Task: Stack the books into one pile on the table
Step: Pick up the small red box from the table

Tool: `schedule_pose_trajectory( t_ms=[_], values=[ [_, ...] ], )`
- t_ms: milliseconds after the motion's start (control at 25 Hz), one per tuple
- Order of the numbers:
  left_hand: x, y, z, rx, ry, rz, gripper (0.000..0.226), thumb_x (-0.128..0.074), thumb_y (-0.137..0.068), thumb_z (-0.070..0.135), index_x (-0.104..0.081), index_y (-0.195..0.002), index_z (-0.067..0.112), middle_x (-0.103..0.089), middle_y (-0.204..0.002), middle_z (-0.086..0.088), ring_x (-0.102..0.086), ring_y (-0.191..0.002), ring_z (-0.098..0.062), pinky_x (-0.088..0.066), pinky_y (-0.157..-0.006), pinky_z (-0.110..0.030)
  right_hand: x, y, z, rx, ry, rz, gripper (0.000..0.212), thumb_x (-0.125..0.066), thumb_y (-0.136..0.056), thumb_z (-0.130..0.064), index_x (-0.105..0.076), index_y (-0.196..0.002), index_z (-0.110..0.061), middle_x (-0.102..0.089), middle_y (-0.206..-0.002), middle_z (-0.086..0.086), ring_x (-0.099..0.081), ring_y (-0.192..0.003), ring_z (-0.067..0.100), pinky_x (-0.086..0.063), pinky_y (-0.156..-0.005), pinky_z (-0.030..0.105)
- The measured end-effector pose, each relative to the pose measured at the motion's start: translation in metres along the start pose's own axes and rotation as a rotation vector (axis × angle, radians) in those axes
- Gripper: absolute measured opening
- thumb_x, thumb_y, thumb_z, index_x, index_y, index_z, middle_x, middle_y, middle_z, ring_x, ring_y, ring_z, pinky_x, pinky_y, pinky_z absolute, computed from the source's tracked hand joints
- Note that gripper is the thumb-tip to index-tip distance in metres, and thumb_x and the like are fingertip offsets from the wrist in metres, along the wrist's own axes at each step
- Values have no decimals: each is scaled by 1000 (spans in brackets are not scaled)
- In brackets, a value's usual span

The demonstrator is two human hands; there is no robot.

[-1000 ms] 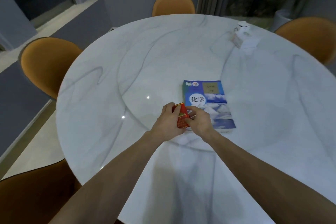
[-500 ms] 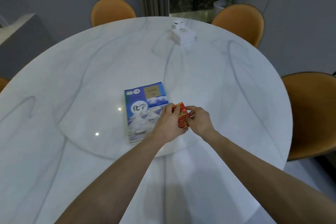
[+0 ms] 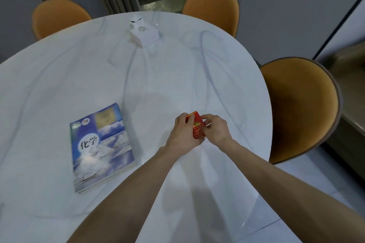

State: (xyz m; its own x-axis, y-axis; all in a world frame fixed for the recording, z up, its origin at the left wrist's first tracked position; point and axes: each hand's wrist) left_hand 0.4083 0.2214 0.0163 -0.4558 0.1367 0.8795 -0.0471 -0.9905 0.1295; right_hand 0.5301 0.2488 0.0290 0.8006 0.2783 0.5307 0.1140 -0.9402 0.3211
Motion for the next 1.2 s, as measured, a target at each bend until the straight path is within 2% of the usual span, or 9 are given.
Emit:
schedule_pose_trajectory(
  t_ms=[240,520,600,680,840,1200],
  values=[
    [-37,-47,30,-37,-7,-63,77,-72,-77,40,-36,-140,13,-36,-141,-5,-31,-134,-21,-43,-101,-31,34,-32,41,-68,-48,47,38,-51,-85,2,-64,-119,-9,-64,-111,19,-64,-101,34,-55,-90,45],
    [-76,-84,52,-58,-42,-94,82,-70,-75,45,-36,-142,13,-38,-141,-6,-34,-135,-22,-38,-110,-31,58,-62,79,-134,-66,77,31,-54,-88,0,-65,-116,-6,-65,-114,18,-65,-100,32,-55,-87,37],
    [-85,-92,54,-54,-79,-90,81,-68,-75,49,-36,-141,14,-40,-139,-5,-37,-133,-21,-38,-107,-30,62,-69,86,-150,-65,85,28,-54,-88,0,-66,-113,-4,-68,-111,16,-66,-98,31,-54,-84,32],
    [-93,-96,55,-46,-99,-81,80,-67,-74,53,-39,-138,15,-43,-136,-4,-40,-129,-21,-42,-104,-31,63,-73,91,-164,-75,94,27,-54,-87,2,-67,-110,-2,-70,-107,18,-67,-95,32,-55,-84,35],
    [-105,-103,56,-31,-89,-94,80,-69,-74,51,-39,-138,13,-44,-134,-7,-40,-128,-23,-42,-106,-32,62,-80,102,-182,-93,94,26,-53,-85,4,-69,-105,-2,-72,-102,19,-67,-88,32,-57,-81,38],
    [-113,-106,57,-30,-121,-86,83,-70,-76,46,-35,-141,9,-41,-138,-11,-37,-130,-25,-36,-109,-31,59,-87,109,-172,-68,80,27,-53,-84,5,-69,-105,-3,-72,-102,17,-67,-95,32,-55,-85,35]
  ],
)
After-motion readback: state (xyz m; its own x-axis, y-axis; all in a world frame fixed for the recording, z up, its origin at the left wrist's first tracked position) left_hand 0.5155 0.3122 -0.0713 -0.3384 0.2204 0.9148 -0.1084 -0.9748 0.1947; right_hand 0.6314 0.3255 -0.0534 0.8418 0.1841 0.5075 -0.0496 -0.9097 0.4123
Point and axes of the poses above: each hand's wrist, its own y-axis away from the middle knuckle, its own x-axis out of the back of the hand, z = x × y
